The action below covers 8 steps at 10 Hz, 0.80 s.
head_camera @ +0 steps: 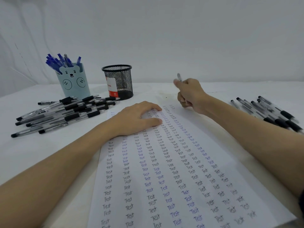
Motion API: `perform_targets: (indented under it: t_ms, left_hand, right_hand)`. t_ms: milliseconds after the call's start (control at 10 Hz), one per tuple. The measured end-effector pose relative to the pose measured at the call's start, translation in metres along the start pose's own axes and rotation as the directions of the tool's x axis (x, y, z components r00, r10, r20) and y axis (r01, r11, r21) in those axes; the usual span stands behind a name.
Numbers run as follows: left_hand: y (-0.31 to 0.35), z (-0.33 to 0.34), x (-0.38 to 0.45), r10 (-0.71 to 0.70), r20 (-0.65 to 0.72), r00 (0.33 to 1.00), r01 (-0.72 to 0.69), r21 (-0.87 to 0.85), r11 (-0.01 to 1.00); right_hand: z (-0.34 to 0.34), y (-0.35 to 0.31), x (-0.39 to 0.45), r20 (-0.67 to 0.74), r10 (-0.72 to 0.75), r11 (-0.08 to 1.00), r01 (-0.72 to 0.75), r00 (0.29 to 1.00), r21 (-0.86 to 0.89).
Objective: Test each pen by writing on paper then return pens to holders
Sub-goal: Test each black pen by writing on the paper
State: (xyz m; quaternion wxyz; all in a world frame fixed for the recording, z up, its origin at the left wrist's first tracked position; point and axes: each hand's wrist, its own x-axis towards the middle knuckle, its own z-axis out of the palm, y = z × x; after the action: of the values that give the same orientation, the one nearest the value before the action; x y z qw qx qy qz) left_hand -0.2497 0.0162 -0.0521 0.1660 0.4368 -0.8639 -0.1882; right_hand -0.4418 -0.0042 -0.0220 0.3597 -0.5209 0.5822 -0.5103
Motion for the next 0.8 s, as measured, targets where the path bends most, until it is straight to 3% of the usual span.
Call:
perform_targets:
  t_ms: [300, 400, 600, 800]
  left_hand:
    - [-0.002, 0.0, 0.001, 0.006, -0.006, 1.0, -0.006, 0.0, 1.0]
    - [-0.002, 0.001, 0.002, 0.016, -0.009, 1.0, -0.016, 0.001, 1.0]
    - [-0.003, 0.0, 0.002, 0.025, -0.019, 1.0, -0.025, -0.005, 1.0]
    - [-0.006, 0.0, 0.001, 0.049, -0.089, 0.995, -0.035, 0.148, 0.988]
  right_hand:
    - [-0.017, -0.009, 0.002, 0.146, 0.165, 0.969, -0.188, 0.975, 0.162]
    - [-0.02, -0.01, 0.002, 0.134, 0.162, 0.978, -0.177, 0.978, 0.106]
    - [-0.022, -0.009, 0.003, 0.045, 0.126, 0.988, -0.121, 0.991, -0.099]
    - [-0.038, -0.014, 0.0, 0.042, 0.04, 0.87, -0.014, 0.998, -0.493]
